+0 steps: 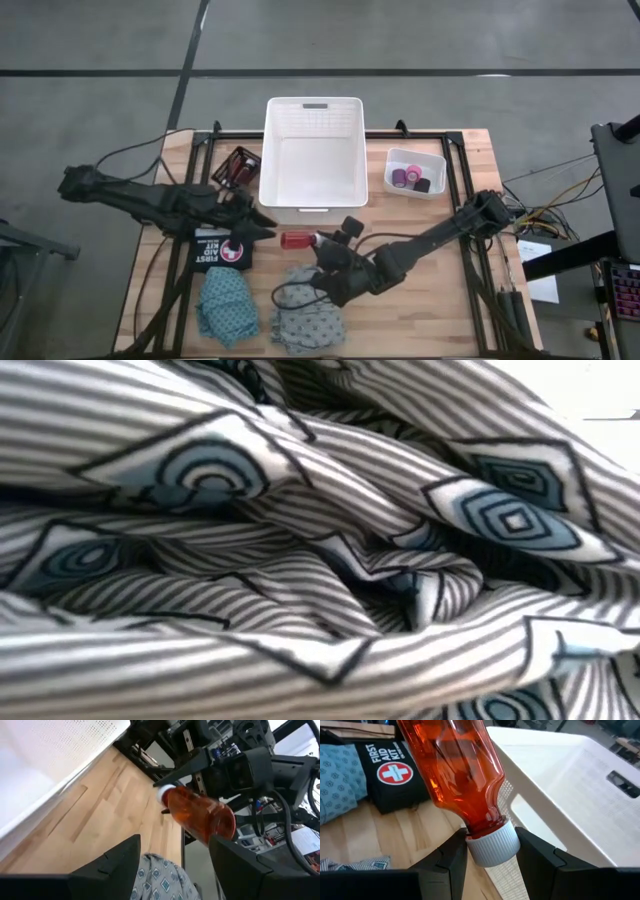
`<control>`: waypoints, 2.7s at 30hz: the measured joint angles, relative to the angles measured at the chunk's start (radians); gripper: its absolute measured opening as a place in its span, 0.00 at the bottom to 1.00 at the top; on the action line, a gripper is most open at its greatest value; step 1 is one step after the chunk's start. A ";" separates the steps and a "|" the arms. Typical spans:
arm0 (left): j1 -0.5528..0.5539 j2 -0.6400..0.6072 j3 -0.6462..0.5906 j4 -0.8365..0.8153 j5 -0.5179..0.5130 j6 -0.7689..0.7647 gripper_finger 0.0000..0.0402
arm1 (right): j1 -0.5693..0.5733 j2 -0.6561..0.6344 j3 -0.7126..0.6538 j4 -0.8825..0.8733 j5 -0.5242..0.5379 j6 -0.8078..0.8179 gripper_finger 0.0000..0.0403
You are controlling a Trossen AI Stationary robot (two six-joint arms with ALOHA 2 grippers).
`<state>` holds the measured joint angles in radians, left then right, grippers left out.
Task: Pick & Place Medicine items
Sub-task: Put the red medicine bottle into the black bin
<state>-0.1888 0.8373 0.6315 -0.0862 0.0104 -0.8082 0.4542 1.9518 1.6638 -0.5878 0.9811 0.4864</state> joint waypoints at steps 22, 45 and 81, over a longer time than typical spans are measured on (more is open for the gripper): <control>0.001 0.010 0.000 0.011 -0.001 0.023 0.60 | -0.079 0.044 0.000 0.046 -0.144 -0.046 0.35; 0.001 0.009 0.000 -0.004 -0.002 0.026 0.60 | -0.100 0.041 0.000 0.210 -0.119 -0.181 0.35; 0.002 0.010 0.000 -0.051 -0.034 -0.004 0.37 | -0.101 0.046 0.000 0.206 -0.154 -0.183 0.35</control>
<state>-0.1871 0.8471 0.6315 -0.1368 -0.0231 -0.8124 0.3532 1.9980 1.6638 -0.3817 0.8272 0.3031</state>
